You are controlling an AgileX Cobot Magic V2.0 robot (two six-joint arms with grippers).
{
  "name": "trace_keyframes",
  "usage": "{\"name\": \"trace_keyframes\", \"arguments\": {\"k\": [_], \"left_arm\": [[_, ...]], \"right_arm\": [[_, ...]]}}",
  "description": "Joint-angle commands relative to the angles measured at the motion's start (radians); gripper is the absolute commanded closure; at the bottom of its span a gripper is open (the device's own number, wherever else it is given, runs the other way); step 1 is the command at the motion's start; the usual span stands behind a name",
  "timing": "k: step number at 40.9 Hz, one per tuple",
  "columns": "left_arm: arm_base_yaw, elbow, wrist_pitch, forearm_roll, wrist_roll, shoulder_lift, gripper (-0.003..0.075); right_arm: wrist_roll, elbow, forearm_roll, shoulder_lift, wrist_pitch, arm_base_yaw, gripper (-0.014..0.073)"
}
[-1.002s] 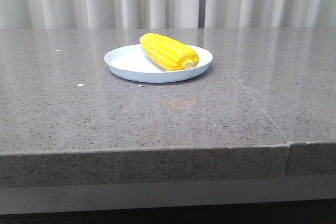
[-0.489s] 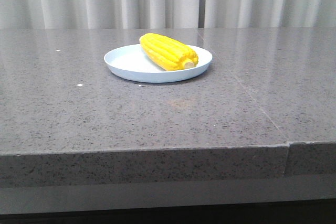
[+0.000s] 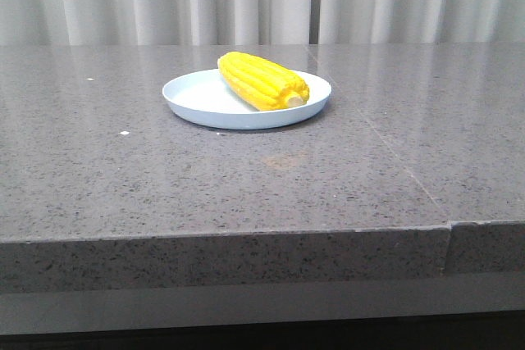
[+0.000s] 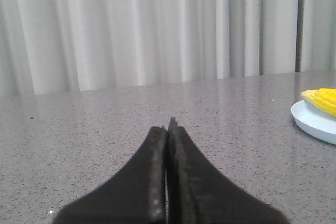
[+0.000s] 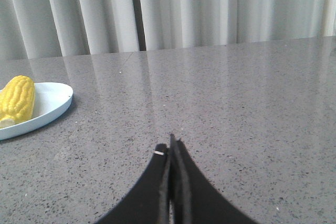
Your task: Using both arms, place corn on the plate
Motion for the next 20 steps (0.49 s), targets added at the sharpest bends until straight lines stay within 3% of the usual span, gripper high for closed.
{"name": "trace_keyframes", "arguments": {"k": [1, 8, 20], "left_arm": [[0.004, 0.003, -0.085, -0.006, -0.005, -0.020, 0.0740], [0.057, 0.003, -0.085, -0.006, -0.005, -0.020, 0.0740], [0.043, 0.003, -0.085, -0.006, -0.005, -0.020, 0.0740]], "right_arm": [[0.000, -0.017, 0.003, -0.012, -0.084, -0.004, 0.0660], [0.000, -0.017, 0.003, -0.012, -0.084, -0.004, 0.0660], [0.000, -0.017, 0.003, -0.012, -0.084, -0.004, 0.0660]]}}
